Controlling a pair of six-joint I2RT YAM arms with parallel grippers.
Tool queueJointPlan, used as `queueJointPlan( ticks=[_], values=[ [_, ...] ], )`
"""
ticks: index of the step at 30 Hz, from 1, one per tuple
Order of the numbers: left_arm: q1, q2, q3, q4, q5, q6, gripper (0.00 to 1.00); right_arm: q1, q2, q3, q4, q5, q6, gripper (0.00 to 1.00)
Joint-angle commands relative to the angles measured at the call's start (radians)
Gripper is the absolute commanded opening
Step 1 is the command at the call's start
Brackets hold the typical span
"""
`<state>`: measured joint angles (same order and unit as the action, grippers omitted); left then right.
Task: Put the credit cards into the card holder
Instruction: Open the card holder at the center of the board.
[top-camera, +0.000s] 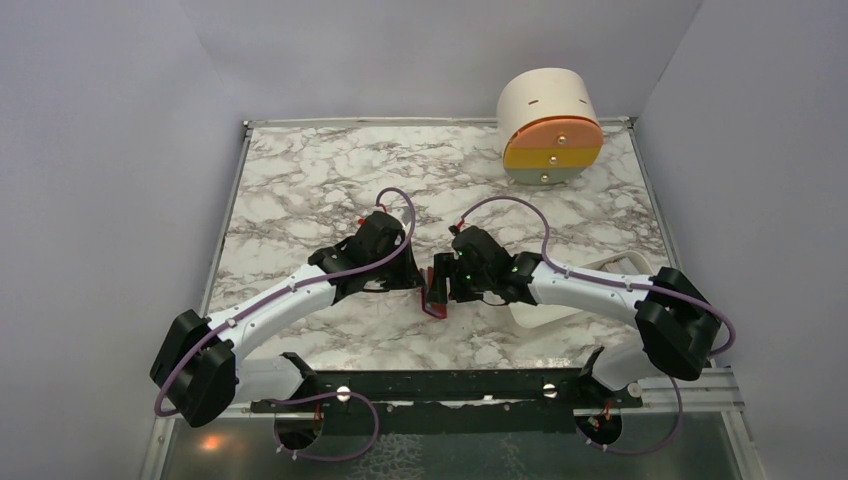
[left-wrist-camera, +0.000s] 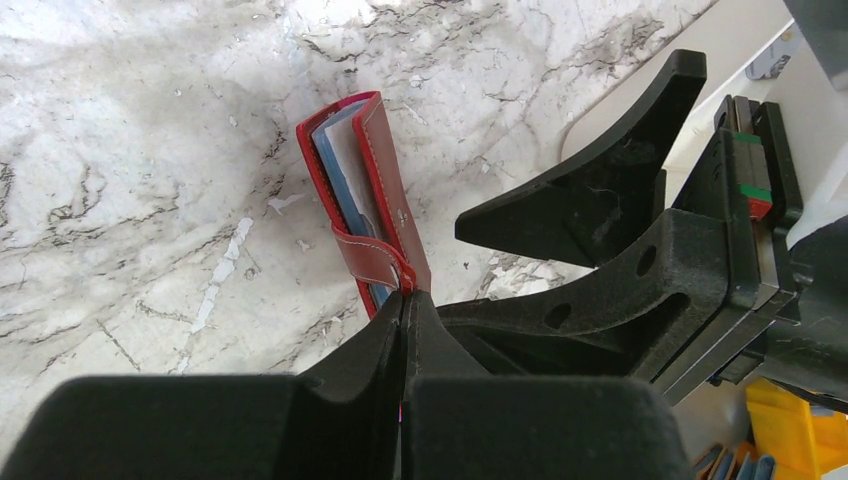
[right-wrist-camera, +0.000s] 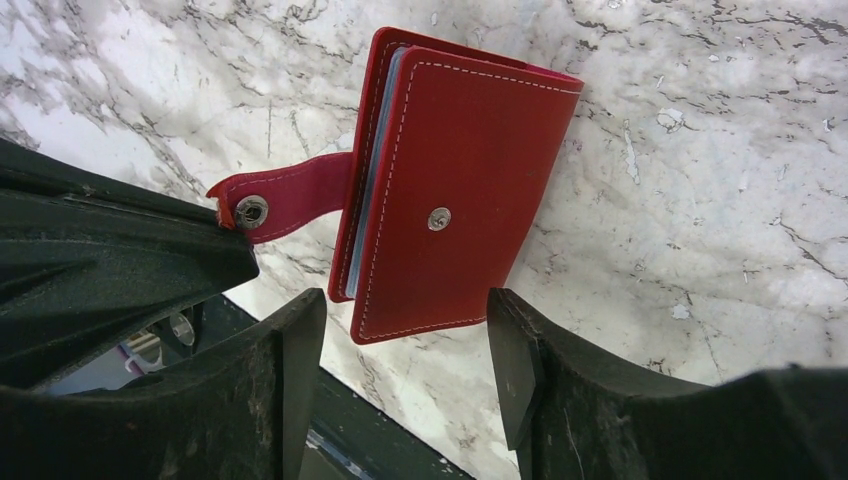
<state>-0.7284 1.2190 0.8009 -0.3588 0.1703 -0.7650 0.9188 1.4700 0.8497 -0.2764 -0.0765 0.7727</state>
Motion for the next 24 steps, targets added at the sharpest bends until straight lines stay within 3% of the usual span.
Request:
queueJointPlan(
  ticks=[1,13,24],
  values=[
    [0.003,-0.020,-0.005,0.029,0.024,-0.013,0.00,0.004,0.008,0.028,0.023,-0.005,0.005,0.61],
    [0.003,-0.029,-0.014,0.026,0.022,-0.017,0.00,0.003,0.063,0.023,0.029,0.040,0.017,0.55],
    [0.003,-0.042,-0.025,-0.005,-0.008,-0.002,0.00,0.003,0.039,-0.002,-0.032,0.138,0.029,0.38]
  ],
)
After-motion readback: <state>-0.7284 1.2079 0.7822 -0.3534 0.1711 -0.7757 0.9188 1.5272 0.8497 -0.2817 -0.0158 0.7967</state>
